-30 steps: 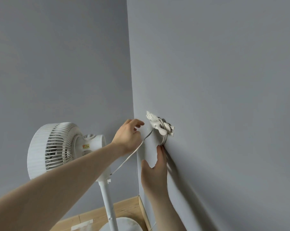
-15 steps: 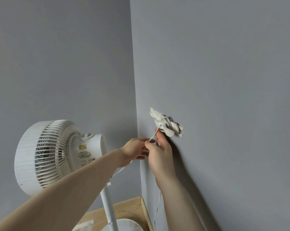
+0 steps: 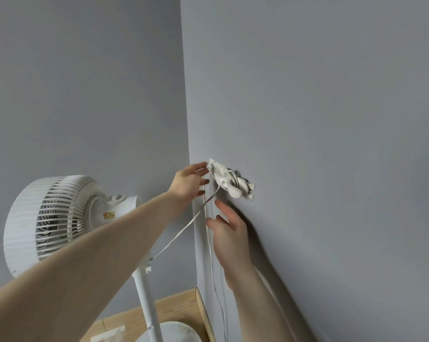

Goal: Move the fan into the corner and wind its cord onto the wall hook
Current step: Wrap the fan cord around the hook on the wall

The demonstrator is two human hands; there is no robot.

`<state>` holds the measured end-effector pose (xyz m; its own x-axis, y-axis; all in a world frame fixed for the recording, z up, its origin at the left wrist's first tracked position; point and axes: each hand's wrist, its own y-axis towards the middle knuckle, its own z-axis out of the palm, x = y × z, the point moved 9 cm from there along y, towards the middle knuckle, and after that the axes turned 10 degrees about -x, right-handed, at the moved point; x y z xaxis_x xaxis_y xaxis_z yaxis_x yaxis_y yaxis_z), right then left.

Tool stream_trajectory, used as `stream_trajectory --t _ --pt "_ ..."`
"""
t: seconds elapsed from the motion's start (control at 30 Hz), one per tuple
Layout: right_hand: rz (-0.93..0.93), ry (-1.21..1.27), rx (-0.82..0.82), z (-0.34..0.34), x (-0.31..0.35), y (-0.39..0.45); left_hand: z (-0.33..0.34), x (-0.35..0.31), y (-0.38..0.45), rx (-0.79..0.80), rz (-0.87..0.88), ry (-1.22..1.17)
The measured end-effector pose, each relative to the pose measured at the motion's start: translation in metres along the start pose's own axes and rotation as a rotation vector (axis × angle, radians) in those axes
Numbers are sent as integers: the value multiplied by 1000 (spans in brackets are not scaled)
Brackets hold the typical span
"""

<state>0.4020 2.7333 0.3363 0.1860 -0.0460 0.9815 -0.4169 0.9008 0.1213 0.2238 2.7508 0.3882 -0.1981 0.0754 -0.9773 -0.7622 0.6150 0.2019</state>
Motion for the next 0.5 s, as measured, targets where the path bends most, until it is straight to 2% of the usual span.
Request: stream_trajectory --t 0.13,0.23,0.4,0.5 --pt "6 59 -62 -10 1 -11 -15 -64 -1 -177 321 369" --pt "25 73 -98 -13 4 -21 -12 -109 -12 -293 534 481" --pt "26 111 -168 -20 9 -37 0 -136 -20 -304 635 656" --pt "11 143 -191 -23 12 -43 -13 -152 -27 -380 652 718"
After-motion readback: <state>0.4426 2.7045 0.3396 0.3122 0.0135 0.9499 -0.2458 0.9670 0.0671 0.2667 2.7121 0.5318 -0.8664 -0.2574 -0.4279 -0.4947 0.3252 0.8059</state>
